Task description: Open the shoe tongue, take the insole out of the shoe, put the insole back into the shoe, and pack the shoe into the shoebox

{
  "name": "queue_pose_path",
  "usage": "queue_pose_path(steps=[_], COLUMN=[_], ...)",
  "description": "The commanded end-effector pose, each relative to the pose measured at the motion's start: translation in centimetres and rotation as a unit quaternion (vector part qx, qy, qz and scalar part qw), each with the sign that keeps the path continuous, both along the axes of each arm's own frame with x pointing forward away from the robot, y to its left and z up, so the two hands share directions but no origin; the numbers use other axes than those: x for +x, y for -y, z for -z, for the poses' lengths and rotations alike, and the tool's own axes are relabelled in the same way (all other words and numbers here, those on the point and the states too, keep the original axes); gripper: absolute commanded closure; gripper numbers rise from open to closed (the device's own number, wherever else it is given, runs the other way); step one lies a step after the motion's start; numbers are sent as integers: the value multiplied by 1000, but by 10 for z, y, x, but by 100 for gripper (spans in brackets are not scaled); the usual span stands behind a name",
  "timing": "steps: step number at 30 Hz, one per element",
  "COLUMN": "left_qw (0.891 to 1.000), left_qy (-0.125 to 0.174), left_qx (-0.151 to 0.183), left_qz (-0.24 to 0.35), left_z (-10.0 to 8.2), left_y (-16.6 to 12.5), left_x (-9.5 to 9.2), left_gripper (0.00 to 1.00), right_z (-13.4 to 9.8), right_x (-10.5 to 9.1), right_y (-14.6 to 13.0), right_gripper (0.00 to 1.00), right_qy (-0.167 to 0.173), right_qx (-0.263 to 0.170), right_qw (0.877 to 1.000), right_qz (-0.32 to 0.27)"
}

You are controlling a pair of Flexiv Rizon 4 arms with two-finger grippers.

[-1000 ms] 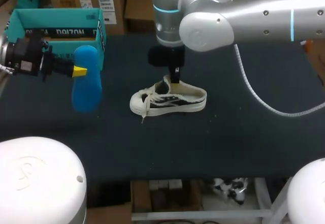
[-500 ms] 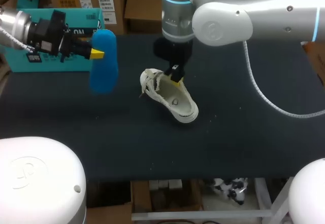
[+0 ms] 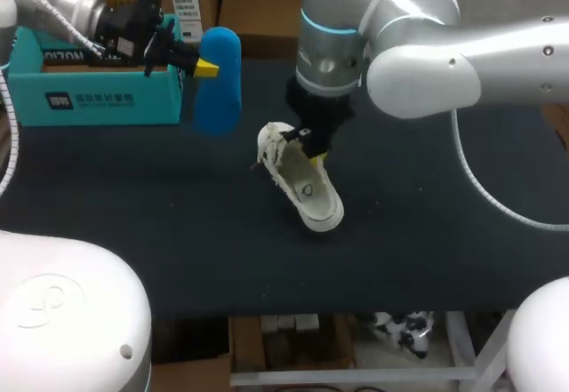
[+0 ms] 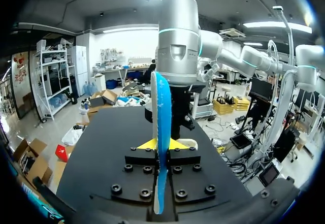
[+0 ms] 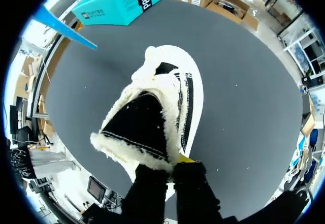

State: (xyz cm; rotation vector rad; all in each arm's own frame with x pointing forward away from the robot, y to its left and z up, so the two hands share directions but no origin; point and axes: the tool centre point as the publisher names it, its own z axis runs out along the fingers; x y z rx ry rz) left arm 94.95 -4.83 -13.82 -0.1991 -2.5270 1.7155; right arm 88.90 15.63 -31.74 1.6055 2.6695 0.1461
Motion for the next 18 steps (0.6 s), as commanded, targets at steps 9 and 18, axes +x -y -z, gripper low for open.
queue_pose_path(steps=[9,18], left_qw=[995,996], left_qy=[-29,-34], left_qx=[9,9], left_qz=[95,87], left_z=[5,8], left_y=[8,7], left_x=[23,25], left_gripper=[100,100], right_z=[13,15], right_x=[11,24], right_y=[17,30], right_gripper=[100,0], right_qy=[47,39], right_qx=[51,62], right_qw=[997,997], right_qz=[25,27])
